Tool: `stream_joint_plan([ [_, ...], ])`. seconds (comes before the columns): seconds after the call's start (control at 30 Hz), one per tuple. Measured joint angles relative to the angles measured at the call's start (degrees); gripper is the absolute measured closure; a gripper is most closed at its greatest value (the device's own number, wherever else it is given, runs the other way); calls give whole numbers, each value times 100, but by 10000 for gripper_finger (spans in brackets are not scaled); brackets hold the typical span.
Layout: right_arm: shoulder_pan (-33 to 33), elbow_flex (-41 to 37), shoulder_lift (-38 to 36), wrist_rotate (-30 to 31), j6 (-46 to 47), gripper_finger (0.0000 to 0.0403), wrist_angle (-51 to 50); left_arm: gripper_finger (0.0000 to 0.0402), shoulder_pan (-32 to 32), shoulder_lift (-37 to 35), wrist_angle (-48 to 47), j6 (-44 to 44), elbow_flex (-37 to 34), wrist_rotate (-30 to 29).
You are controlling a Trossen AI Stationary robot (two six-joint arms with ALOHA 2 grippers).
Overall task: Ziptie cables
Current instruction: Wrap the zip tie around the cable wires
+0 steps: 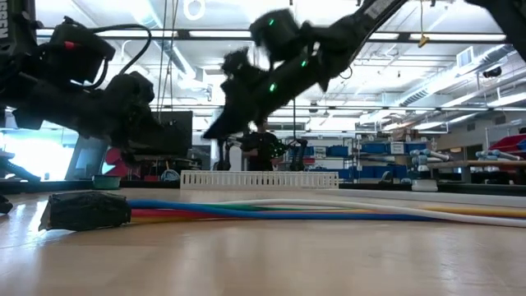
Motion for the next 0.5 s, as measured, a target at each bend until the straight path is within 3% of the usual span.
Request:
stream_joint_plan([
  [0.2,2,-919,-950,210,13,403,588,323,-136,4,10,642,453,-427],
  [0.33,-1,-1995,-1535,232,260,403,1658,323,-157,125,57,963,770,-517],
  [0.5,75,-3122,-1866,3,545,403,3240,323,-149,834,124,1074,1365,-655],
])
